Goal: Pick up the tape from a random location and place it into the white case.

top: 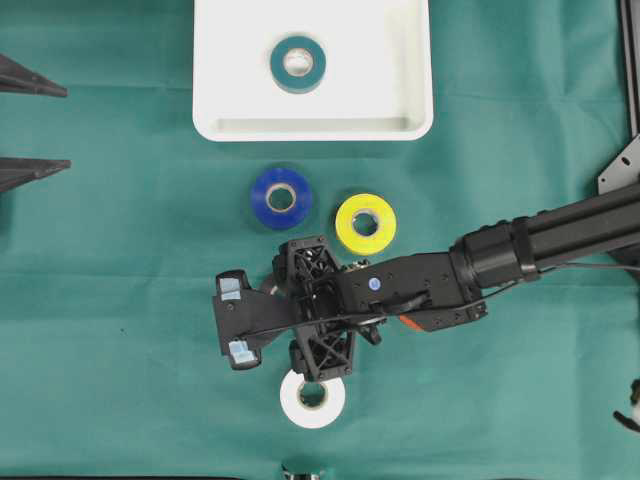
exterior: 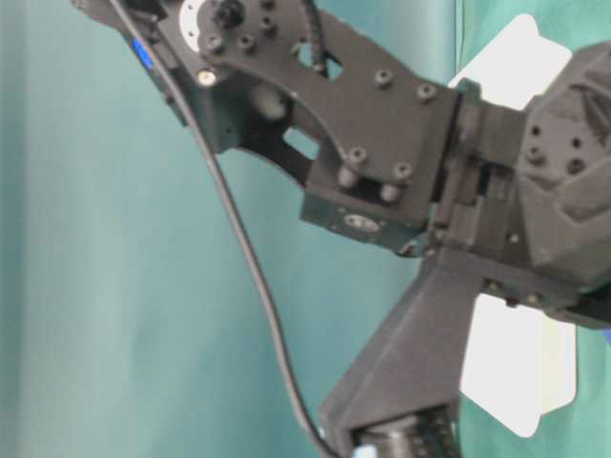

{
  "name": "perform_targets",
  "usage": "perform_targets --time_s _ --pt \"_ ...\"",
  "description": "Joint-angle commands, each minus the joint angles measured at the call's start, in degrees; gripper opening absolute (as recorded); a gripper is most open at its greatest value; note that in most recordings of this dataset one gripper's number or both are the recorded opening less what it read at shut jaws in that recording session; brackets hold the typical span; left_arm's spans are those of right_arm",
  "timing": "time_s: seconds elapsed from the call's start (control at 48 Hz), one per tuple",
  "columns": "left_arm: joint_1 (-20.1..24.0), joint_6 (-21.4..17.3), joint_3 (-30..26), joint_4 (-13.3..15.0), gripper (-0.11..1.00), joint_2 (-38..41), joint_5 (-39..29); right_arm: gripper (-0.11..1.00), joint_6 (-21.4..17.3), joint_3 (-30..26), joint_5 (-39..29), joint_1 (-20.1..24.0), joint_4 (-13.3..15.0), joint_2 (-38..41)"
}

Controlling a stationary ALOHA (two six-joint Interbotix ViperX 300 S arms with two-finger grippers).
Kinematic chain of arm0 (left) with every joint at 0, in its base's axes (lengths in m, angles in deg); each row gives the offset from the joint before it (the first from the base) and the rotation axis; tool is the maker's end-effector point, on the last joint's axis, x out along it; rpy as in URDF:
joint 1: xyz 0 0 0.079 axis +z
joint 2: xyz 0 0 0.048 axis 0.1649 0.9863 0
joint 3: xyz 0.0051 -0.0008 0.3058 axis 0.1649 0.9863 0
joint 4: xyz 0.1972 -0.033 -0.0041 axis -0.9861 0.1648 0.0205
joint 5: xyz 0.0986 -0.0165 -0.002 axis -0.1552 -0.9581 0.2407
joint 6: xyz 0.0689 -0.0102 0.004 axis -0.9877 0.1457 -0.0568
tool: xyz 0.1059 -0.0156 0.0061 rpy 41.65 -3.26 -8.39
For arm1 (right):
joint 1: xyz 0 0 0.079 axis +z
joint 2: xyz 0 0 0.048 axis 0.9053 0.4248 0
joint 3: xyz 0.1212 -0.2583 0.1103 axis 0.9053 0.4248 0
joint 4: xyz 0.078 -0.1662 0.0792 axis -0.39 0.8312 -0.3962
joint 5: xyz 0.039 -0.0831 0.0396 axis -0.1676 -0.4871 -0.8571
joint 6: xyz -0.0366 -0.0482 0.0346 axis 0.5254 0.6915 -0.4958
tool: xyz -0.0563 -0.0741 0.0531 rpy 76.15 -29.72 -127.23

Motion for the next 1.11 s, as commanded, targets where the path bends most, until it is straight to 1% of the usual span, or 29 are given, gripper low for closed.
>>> perform_targets --time_s 0.0,0.25,0.292,0.355,0.396,0.542,0.584,1.084 --pt "-0.1 -0.1 -0.4 -0.2 0.97 0.8 0.4 0.90 -0.1 -0.5 0.4 0.3 0.0 -0.5" --pt "-0.1 -0.1 -0.4 -0.2 0.97 0.7 0.4 0.87 -0.2 -0.5 0.4 0.3 0.0 -0.4" --pt "-0.1 -0.1 -0.4 -0.2 0.97 0.8 0.4 0.85 -0.2 -0.6 0.7 0.2 0.0 -0.4" --pt "-0.1 -0.1 -0.4 -0.2 0.97 0.8 0.4 0.80 -0.2 -0.6 1.1 0.0 0.1 -0.4" --pt "-0.1 -0.1 -0.4 -0.2 0.97 0.7 0.4 0.73 -0.2 -0.6 1.5 -0.1 0.3 -0.4" --pt "-0.1 -0.1 -0.4 -0.2 0.96 0.7 0.4 0.34 0.1 -0.7 1.8 -0.1 0.5 -0.4" --pt "-0.1 -0.1 -0.4 -0.2 0.96 0.8 0.4 0.26 0.1 -0.7 1.8 -0.1 0.5 -0.5" --pt "-0.1 -0.1 -0.4 -0.2 0.96 0.8 0.4 0.25 0.1 -1.0 1.6 -0.1 0.4 -1.4"
